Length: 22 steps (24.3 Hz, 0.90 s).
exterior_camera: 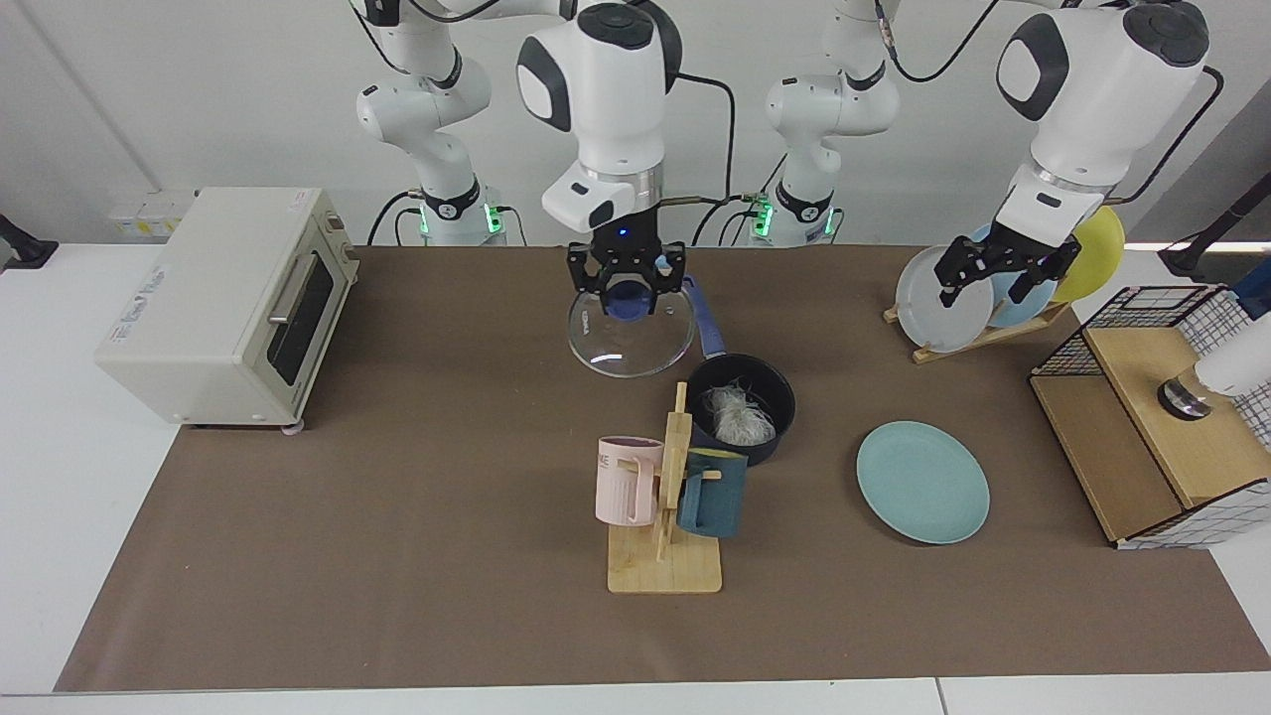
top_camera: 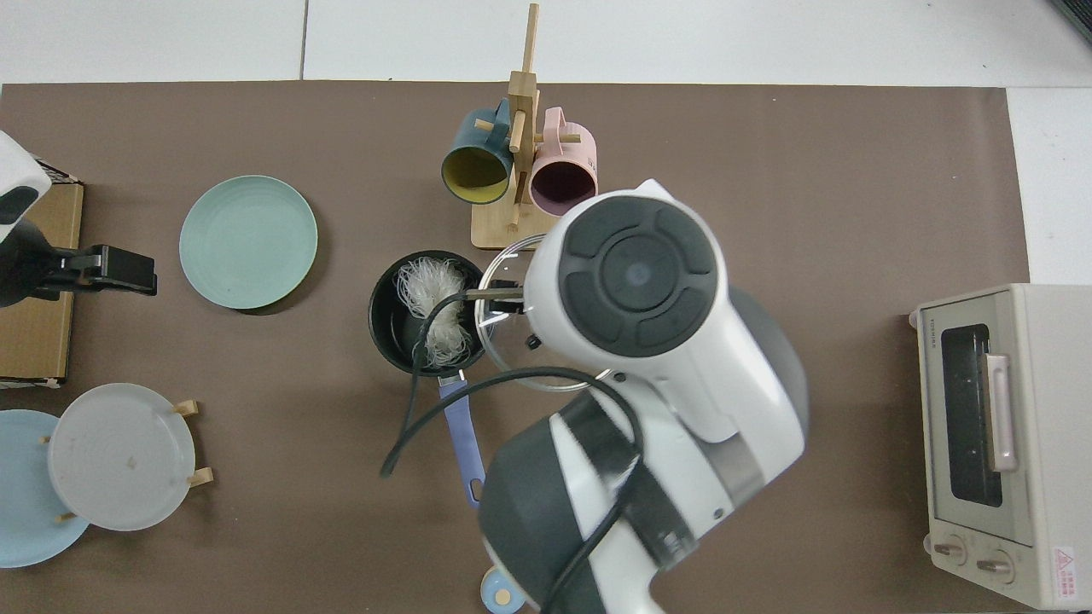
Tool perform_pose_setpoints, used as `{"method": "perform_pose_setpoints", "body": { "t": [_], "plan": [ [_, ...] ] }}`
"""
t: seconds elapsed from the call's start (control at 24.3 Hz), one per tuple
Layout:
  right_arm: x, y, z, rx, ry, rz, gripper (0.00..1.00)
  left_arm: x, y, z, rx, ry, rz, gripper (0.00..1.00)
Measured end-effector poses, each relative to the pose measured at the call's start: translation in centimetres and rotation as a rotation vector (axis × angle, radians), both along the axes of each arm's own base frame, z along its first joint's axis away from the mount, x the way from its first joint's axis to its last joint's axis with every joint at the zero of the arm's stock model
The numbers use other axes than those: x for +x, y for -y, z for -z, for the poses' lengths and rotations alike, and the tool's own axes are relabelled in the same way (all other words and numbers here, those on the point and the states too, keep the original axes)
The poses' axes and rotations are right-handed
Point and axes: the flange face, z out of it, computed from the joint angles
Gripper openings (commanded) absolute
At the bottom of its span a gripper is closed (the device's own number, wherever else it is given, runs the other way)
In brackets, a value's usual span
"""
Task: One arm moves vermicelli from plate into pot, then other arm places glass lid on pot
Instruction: 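Carry the glass lid with the right gripper over the black pot, then lower the glass lid onto the pot with the right gripper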
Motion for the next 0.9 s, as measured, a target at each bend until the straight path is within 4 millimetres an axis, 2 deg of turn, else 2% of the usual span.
{"method": "perform_pose_setpoints", "body": {
  "t": [0.16,0.29,0.49,0.62,0.74,0.9],
  "plan": [
    [-1.9,-4.9,1.2,-0.01,0.009,0.016,0.0,0.0,0.3,0.0,0.0,-0.001,0.005,1.0],
    [-1.0,-7.8,3.2,-0.019,0.024,0.017,0.0,0.0,0.6,0.1,0.0,-0.001,0.008,1.0],
    [2.5,-10.3,7.8,-0.024,0.054,0.018,0.0,0.0,0.7,0.1,0.0,-0.003,0.009,1.0],
    [4.0,-11.4,10.3,-0.022,0.089,0.012,0.0,0.0,0.7,0.1,0.0,-0.003,0.009,1.0],
    [4.7,-12.6,12.3,-0.015,0.117,-0.002,0.0,0.0,0.7,0.1,0.0,-0.003,0.009,1.0],
    [4.9,-13.8,13.7,-0.009,0.14,-0.017,0.0,0.0,0.7,0.1,0.0,-0.003,0.009,1.0]
  ]
}}
